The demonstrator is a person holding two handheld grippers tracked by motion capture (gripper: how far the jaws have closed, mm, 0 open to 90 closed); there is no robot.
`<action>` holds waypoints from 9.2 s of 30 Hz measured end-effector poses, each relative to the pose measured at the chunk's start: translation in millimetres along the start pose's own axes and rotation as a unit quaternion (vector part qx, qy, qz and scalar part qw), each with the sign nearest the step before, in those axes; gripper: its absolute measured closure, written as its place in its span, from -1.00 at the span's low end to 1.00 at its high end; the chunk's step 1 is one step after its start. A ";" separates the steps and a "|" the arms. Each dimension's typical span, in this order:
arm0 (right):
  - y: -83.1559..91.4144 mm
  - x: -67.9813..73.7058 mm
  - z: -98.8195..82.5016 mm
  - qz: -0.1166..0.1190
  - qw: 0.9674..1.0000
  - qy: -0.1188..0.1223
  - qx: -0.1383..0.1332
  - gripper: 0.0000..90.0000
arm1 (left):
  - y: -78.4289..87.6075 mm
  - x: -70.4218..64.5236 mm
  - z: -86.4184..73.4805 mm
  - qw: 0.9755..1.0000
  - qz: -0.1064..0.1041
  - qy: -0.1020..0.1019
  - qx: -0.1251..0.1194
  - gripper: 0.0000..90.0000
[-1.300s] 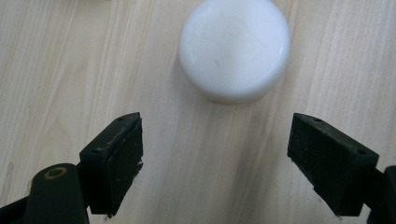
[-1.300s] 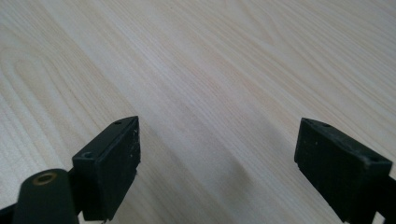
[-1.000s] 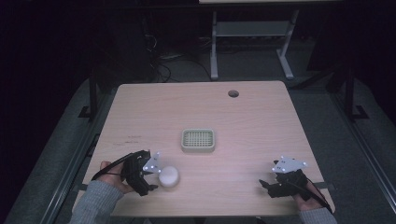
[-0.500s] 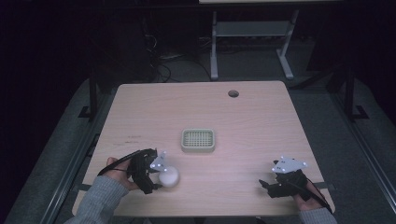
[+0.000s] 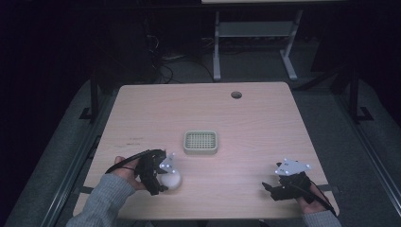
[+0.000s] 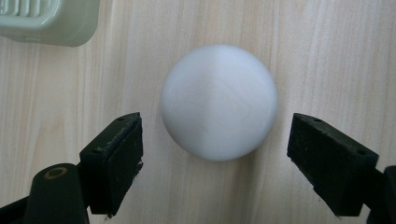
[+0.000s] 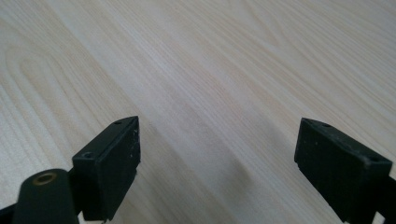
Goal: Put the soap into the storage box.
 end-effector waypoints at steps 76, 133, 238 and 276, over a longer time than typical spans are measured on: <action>-0.4 0.8 0.2 0.001 1.000 0.005 0.001 -0.69 | -36.3 3.0 8.0 0.995 -0.076 -0.035 0.049 -0.50; 0.5 -0.1 0.0 0.000 1.000 0.002 -0.001 -0.69 | -30.3 1.0 12.1 0.995 -0.073 -0.046 0.054 -0.47; 1.2 -3.8 0.8 -0.002 1.000 -0.006 -0.011 -0.69 | -3.8 61.5 70.1 0.991 -0.084 -0.078 0.070 -0.47; 0.5 -3.0 1.2 0.001 1.000 -0.008 -0.012 -0.69 | 0.1 99.7 104.7 0.991 -0.078 -0.086 0.073 -0.47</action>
Point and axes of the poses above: each handheld gripper's, and its own axes: y roughly backward along the jaws, z roughly out of its top, x roughly to its left, the point moved 9 cm from there along -y, roughly forward along the jaws, and after that the axes turned 4 degrees about -y, right-handed, at the moved point
